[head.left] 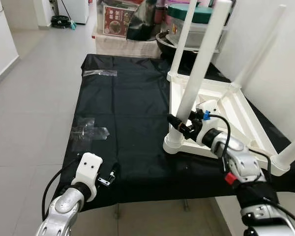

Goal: Building children table

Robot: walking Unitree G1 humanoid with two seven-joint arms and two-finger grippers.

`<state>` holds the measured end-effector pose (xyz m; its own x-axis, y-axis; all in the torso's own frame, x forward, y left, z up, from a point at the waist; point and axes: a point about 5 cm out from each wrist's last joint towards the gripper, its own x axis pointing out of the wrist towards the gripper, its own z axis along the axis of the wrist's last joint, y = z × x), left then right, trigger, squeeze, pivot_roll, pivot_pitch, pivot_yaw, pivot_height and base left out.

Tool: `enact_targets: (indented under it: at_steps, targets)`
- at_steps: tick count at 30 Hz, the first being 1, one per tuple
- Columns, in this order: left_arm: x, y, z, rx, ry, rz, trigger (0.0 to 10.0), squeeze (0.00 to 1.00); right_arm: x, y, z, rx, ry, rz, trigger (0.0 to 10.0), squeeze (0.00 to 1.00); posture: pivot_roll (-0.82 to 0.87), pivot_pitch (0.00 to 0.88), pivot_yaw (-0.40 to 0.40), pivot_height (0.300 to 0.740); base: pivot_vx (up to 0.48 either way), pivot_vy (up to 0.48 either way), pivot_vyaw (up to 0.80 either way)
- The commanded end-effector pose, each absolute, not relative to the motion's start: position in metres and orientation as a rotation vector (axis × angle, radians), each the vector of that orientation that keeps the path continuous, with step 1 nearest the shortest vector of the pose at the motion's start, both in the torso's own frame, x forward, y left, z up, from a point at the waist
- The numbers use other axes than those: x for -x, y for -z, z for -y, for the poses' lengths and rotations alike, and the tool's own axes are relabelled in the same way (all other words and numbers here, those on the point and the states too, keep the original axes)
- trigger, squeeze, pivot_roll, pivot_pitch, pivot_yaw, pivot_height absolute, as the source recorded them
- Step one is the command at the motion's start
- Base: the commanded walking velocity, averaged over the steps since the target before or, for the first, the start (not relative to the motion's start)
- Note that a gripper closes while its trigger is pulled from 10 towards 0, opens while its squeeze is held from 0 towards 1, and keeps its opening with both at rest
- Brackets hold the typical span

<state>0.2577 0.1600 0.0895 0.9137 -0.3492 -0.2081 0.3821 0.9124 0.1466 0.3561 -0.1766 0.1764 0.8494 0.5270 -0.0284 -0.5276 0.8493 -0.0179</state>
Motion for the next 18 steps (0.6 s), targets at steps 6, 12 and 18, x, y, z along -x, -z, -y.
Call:
enact_targets:
  at_steps: [6,12,18]
  targets:
    - [-0.254,-0.080,-0.159,-0.184,0.390,-0.225,10.0,0.00,-0.367,-0.191,0.192,0.027,-0.499,0.034,0.0,0.00,0.08,0.000,-0.160,0.740,0.000,0.000,0.00]
    - [-0.253,-0.080,-0.158,-0.184,0.392,-0.224,10.0,0.00,-0.374,-0.170,0.219,0.037,-0.016,-0.095,0.0,0.00,0.07,0.000,-0.159,0.740,0.000,0.000,0.00]
    - [-0.252,-0.080,-0.157,-0.181,0.394,-0.224,10.0,0.00,-0.342,-0.130,0.247,0.082,0.517,-0.210,0.0,0.00,0.08,0.000,-0.164,0.740,0.000,0.000,0.00]
